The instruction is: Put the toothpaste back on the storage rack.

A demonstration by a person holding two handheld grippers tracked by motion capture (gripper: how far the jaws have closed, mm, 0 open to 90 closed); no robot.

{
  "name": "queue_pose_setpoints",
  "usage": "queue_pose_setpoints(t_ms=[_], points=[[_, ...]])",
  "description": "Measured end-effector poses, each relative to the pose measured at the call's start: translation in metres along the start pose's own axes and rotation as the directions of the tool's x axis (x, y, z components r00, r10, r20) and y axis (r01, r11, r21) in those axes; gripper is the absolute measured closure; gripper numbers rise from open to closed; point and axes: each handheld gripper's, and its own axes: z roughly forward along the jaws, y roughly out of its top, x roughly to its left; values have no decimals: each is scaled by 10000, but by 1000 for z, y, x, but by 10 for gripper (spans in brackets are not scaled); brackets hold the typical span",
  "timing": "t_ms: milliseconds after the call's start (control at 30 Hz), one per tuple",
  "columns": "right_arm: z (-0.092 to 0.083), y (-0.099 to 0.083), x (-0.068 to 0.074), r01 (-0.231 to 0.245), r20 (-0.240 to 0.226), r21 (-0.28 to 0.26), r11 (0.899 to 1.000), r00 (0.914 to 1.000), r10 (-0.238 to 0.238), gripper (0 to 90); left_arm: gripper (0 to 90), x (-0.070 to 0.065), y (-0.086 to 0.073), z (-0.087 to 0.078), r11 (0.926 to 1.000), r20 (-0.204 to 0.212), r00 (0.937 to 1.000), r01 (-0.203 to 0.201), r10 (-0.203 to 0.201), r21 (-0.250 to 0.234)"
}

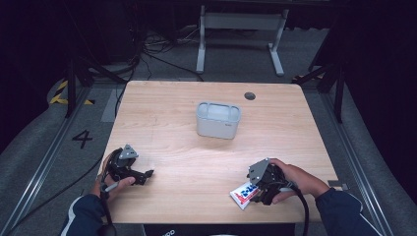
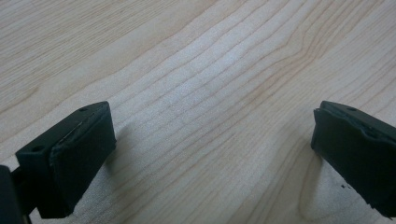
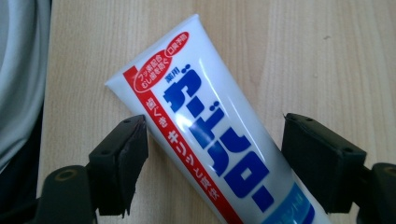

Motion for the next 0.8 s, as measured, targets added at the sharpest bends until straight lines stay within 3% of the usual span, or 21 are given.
queue_pose_setpoints(t_ms=[333, 500, 633, 800], points=[[11, 12, -1, 375, -649, 108, 9992, 9972, -367, 231, 2, 0, 0, 0, 10000, 21, 10000, -40, 40, 9], [15, 15, -1, 555, -299, 308, 9980, 9981, -546, 284, 2, 0, 0, 0, 10000, 21, 10000, -34, 34, 5], [15, 16, -6, 209, -89, 266, 9994, 9997, -207, 369, 2, 0, 0, 0, 10000, 20, 10000, -30, 30, 2], [14, 16, -10, -258, -309, 466, 9986, 9992, 273, 407, 2, 0, 0, 0, 10000, 21, 10000, -42, 42, 10]])
